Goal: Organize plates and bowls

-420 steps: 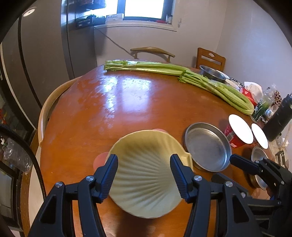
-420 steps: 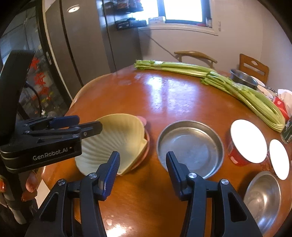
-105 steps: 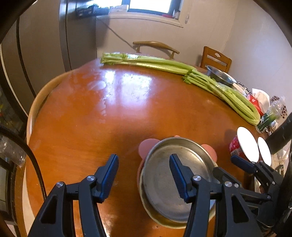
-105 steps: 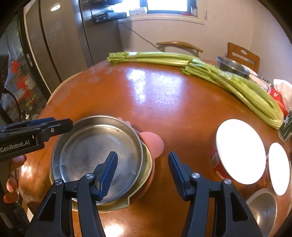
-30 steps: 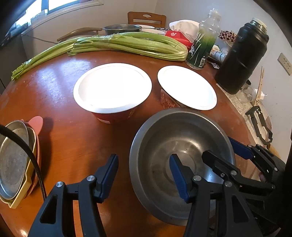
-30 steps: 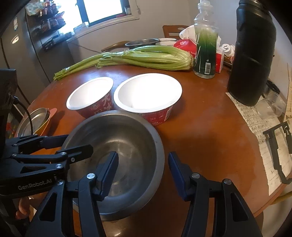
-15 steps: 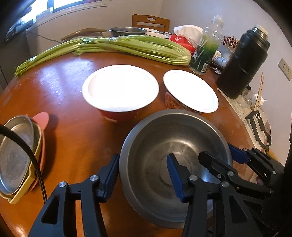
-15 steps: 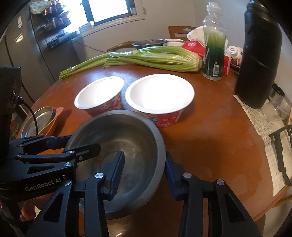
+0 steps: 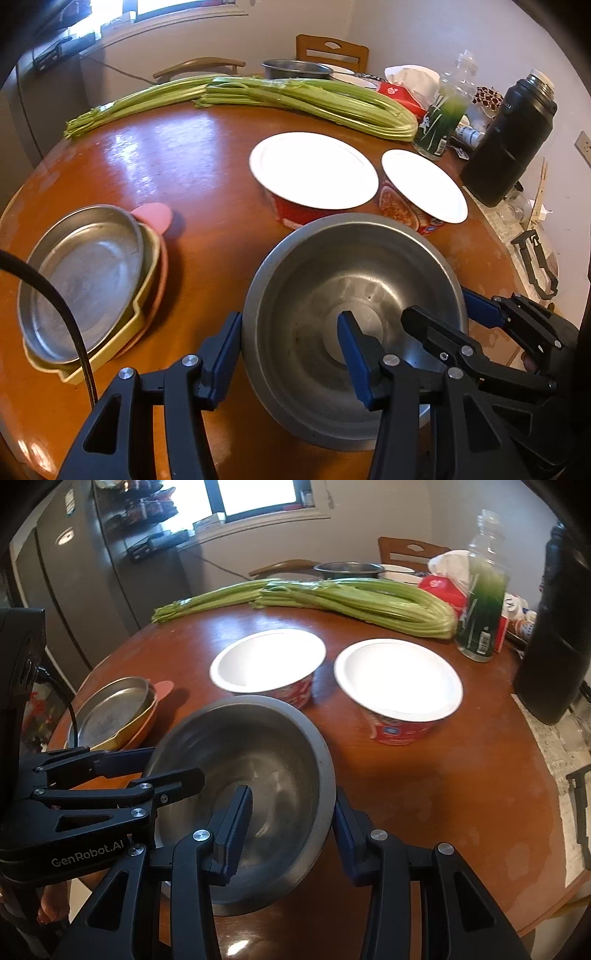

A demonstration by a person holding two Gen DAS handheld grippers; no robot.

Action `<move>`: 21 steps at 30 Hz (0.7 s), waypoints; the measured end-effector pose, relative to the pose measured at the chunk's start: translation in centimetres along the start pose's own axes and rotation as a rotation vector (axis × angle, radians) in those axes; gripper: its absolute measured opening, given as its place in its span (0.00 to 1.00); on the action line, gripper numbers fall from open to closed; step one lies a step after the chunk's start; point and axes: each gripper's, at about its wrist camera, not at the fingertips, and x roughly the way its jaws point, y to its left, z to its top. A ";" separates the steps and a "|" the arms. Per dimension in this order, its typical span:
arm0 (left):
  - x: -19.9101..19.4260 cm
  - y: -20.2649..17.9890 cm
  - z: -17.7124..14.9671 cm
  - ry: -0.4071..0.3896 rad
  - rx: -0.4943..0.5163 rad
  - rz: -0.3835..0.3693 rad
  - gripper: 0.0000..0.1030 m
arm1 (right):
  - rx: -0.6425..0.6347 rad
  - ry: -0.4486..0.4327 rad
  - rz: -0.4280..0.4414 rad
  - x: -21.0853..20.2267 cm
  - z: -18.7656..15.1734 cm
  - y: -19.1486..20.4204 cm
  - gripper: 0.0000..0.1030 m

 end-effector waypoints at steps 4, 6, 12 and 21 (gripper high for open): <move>-0.5 0.3 -0.4 -0.006 0.007 0.009 0.50 | -0.022 0.001 0.004 -0.1 -0.1 0.8 0.44; -0.7 0.3 -0.5 -0.008 0.008 0.010 0.50 | -0.025 0.007 0.006 0.0 -0.2 1.0 0.44; -1.3 0.3 -0.9 -0.012 0.014 0.002 0.50 | -0.022 0.010 0.009 -0.2 -0.5 1.0 0.44; -1.0 -0.2 -1.0 -0.001 0.026 -0.018 0.51 | -0.013 0.054 -0.016 1.1 -1.1 0.7 0.45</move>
